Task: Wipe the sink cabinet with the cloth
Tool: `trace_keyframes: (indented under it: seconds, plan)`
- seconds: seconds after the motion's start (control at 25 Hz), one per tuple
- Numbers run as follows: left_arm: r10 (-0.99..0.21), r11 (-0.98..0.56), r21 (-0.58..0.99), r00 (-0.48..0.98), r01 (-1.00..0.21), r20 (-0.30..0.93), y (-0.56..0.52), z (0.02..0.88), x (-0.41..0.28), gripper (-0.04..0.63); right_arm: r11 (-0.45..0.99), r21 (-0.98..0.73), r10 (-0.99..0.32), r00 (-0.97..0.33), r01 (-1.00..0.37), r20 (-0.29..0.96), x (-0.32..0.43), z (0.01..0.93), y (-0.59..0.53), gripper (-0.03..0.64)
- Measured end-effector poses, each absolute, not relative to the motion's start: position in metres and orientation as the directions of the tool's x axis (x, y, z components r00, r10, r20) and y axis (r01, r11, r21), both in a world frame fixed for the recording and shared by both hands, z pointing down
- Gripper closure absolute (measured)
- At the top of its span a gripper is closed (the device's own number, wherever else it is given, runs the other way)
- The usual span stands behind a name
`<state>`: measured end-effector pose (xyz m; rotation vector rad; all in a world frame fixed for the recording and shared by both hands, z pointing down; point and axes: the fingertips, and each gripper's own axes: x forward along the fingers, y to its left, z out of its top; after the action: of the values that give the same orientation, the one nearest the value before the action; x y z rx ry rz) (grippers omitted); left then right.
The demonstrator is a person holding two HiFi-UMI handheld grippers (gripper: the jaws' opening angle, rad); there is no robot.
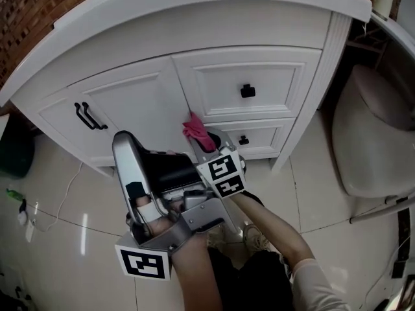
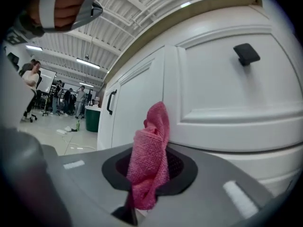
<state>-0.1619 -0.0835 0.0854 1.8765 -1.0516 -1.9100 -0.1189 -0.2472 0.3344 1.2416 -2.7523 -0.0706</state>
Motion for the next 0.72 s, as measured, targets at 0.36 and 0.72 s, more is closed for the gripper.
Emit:
trace_keyframes:
  seconds: [0.36,0.72]
  plan:
    - [-0.646,-0.706,0.645,-0.106,-0.293,-0.756,-0.089,0.087,-0.152,0.594,0.584,0.115,-0.812,-0.575,-0.804,0.105,-0.045,0.341,-0.251,0.555]
    - [-0.659,-0.708,0.629,-0.019,-0.320,-0.752,-0.099,0.085,-0.122,0.594,0.336,0.036,-0.937,-0.330,-0.941,0.118,0.111,0.357,-0.259,0.554]
